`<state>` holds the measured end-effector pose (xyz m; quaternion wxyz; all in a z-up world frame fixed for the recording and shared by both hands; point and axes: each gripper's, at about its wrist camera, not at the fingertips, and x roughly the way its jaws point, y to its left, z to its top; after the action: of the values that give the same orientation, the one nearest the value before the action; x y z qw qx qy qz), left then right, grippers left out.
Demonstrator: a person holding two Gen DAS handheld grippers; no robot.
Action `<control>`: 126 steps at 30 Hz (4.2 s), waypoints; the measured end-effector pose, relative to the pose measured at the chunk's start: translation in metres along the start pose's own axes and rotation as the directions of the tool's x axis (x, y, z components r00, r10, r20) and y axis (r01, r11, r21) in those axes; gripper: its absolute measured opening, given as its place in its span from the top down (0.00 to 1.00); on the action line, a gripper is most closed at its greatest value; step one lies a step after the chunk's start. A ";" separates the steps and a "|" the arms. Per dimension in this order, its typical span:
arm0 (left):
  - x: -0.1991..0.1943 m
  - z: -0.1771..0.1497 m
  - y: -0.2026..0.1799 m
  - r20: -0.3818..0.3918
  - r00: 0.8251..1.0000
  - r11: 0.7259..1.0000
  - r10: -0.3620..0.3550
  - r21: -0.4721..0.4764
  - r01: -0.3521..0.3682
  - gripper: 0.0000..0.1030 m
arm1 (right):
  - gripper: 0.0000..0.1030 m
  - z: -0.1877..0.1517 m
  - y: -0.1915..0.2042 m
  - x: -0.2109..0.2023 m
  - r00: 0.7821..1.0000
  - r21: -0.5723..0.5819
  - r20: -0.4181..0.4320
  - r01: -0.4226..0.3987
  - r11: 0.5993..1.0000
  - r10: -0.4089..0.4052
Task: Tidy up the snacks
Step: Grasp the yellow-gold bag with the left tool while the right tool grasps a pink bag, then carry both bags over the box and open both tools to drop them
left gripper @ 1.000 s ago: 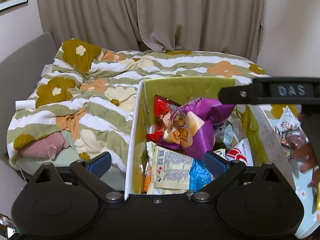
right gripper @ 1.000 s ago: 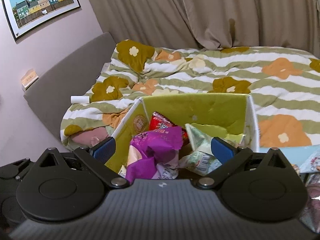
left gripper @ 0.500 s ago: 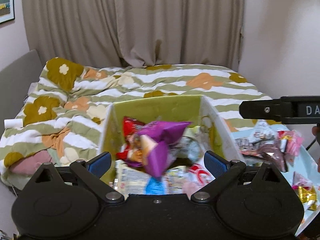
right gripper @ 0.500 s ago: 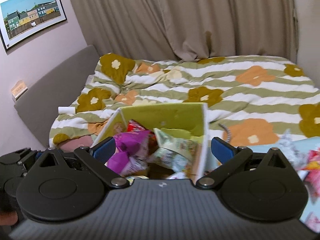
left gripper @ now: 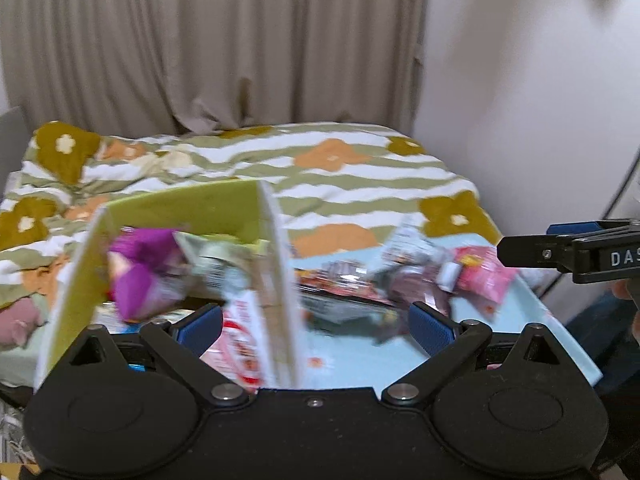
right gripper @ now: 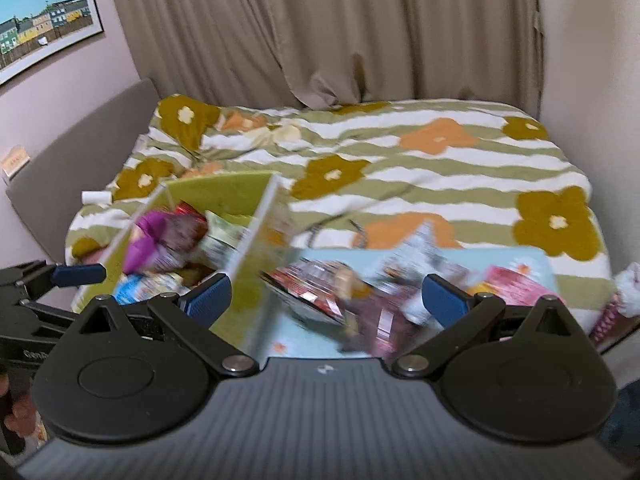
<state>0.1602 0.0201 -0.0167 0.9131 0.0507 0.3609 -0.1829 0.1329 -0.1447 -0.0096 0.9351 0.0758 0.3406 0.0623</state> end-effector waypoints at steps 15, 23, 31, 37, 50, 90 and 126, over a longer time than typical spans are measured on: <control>0.066 -0.040 -0.151 -0.222 0.953 0.971 -0.208 0.074 0.229 0.02 | 0.00 -0.055 -0.138 -0.010 0.987 -0.057 -0.157 0.007 0.998 -0.016; 0.114 -0.069 -0.203 -0.345 0.908 0.958 -0.237 0.071 0.277 0.02 | 0.00 -0.079 -0.175 0.021 0.970 -0.088 -0.243 -0.043 0.995 0.020; 0.144 -0.086 -0.226 -0.396 0.904 0.975 -0.161 0.078 0.207 0.02 | 0.00 -0.093 -0.190 0.044 0.953 -0.047 -0.290 -0.110 0.993 0.092; 0.160 -0.097 -0.235 -0.409 0.902 0.979 -0.140 0.078 0.188 0.03 | 0.00 -0.100 -0.191 0.062 0.938 -0.038 -0.317 -0.159 0.987 0.139; 0.163 -0.106 -0.211 -0.373 0.909 0.979 -0.185 0.013 0.204 0.22 | 0.00 -0.113 -0.184 0.092 0.904 -0.019 -0.376 -0.228 0.974 0.204; 0.086 -0.079 -0.125 -0.229 0.973 0.994 0.010 -0.108 -0.035 0.23 | 0.48 -0.115 -0.143 0.071 0.961 -0.156 -0.267 -0.114 0.981 0.069; 0.062 0.091 0.190 -0.038 0.989 0.965 0.140 -0.219 -0.145 0.21 | 0.48 0.107 0.114 0.140 0.961 -0.124 -0.021 -0.276 0.953 0.275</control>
<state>0.3311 0.1575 0.0007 0.9198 -0.0235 0.3844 -0.0747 0.3013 -0.0195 0.0048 0.9196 0.0632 0.3236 0.2137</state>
